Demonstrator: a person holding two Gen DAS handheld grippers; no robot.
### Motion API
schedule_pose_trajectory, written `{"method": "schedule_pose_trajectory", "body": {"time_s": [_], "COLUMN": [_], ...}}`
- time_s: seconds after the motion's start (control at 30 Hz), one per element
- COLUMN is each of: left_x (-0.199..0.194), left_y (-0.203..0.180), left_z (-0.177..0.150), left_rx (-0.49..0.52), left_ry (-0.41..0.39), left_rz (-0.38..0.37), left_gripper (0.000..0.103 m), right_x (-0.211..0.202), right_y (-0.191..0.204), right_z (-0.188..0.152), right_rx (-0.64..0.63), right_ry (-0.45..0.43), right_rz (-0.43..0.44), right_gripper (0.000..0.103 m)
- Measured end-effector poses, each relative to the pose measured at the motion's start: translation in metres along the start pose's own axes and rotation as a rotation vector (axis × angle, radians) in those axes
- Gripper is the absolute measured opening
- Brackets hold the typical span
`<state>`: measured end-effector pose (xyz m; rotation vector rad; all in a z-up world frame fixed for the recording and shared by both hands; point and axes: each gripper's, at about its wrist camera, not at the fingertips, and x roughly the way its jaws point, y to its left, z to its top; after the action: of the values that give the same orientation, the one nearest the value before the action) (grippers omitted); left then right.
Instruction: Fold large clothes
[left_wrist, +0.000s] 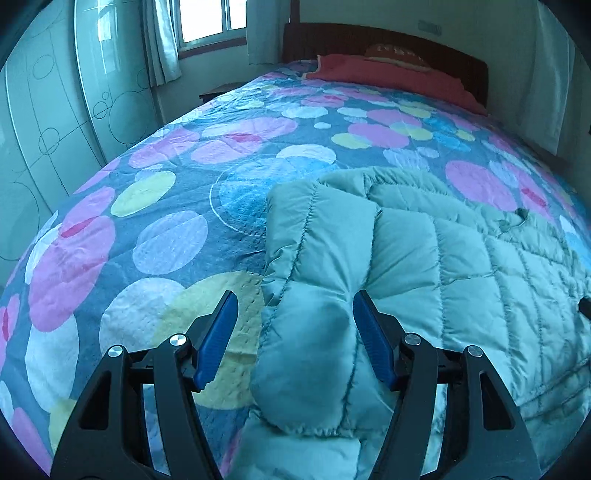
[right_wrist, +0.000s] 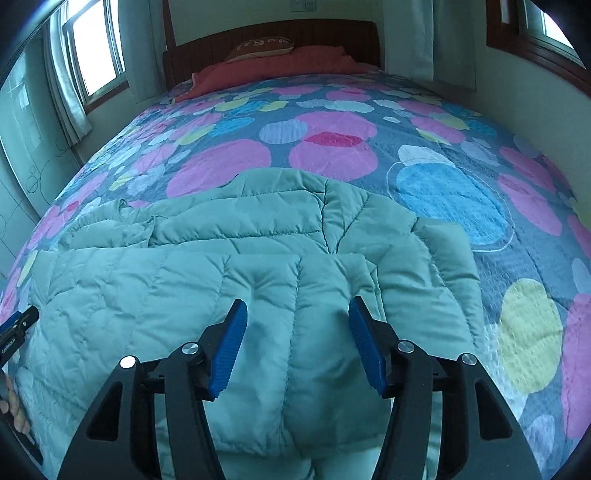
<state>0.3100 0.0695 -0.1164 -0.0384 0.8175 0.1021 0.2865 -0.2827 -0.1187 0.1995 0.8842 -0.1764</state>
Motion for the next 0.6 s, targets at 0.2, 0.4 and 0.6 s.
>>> {"method": "schedule_pose_trajectory", "body": {"time_s": [0.2,0.4,0.6], "left_x": [0.006,0.007,0.003], "left_y": [-0.009,-0.002,0.006], "left_z": [-0.016,-0.028,-0.034], "left_rx": [0.038,0.048,-0.006], "left_ry": [0.068,0.090,0.086], "left_rz": [-0.016,-0.024,-0.045], "left_gripper": [0.065,0.066,0.068], "right_x": [0.003,0.002,-0.012], "right_y": [0.003,0.004,-0.002], "right_z": [-0.017,-0.038,-0.039], "right_rx": [-0.018,-0.057,-0.018], "right_ry": [0.039,0.042,0.024], "right_rz": [-0.020,-0.054,-0.022], "right_gripper": [0.058,0.062,0.063]}}
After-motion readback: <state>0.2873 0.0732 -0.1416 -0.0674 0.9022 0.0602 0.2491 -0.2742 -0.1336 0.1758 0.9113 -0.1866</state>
